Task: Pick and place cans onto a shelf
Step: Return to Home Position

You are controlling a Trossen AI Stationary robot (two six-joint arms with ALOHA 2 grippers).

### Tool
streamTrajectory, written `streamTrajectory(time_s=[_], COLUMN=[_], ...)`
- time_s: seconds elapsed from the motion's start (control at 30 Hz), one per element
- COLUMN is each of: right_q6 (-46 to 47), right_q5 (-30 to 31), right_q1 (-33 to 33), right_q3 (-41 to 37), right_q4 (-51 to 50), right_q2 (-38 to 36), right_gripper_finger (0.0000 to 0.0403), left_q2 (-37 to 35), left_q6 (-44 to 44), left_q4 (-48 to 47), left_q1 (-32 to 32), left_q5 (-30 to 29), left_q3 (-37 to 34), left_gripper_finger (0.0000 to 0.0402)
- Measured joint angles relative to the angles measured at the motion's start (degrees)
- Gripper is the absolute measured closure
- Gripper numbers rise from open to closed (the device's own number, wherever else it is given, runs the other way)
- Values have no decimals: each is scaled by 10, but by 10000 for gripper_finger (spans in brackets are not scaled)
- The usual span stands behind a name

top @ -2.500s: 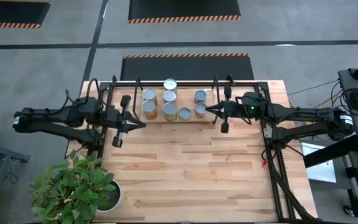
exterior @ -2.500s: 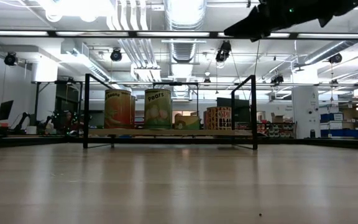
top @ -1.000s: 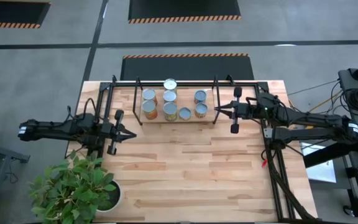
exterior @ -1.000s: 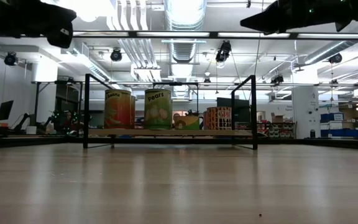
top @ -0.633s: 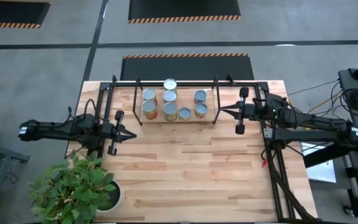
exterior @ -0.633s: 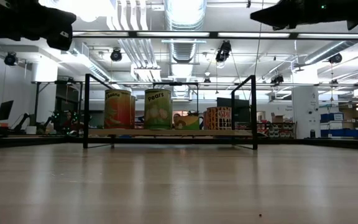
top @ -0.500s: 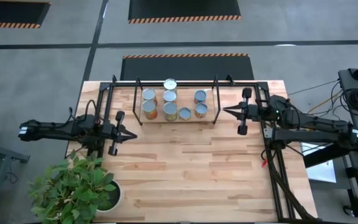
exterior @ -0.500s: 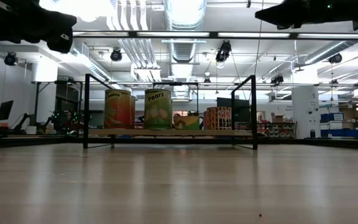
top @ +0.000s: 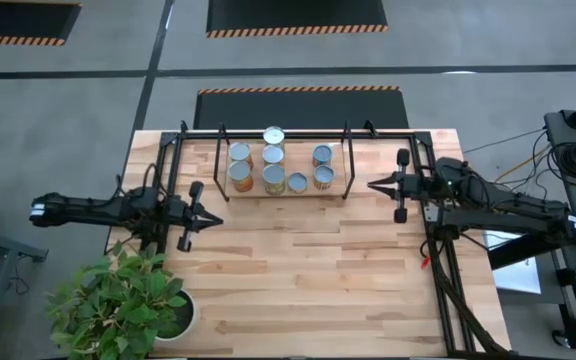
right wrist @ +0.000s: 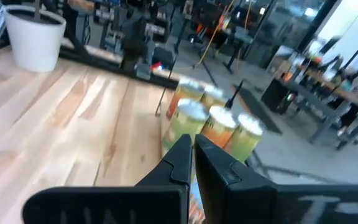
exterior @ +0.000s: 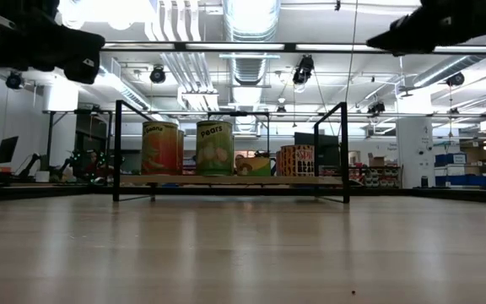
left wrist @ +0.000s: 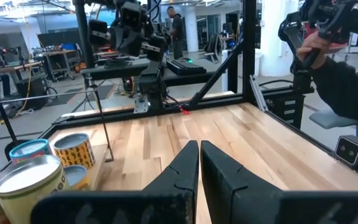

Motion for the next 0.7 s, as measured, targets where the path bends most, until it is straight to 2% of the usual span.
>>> streamTrajectory(time_s=[0.43, 0.7], right_q6=[11, -10], right_q5=[-2, -4], right_q1=[0, 0], right_q3=[-45, -95], right_q4=[-17, 27], right_q2=[-59, -117], right_gripper_finger=[394, 394], left_q2=[0, 0], left_q6=[-1, -1], left_q4=[28, 30], left_q1=[0, 0], left_q5=[0, 0], left_q3=[-23, -23], left_gripper_finger=[401, 401])
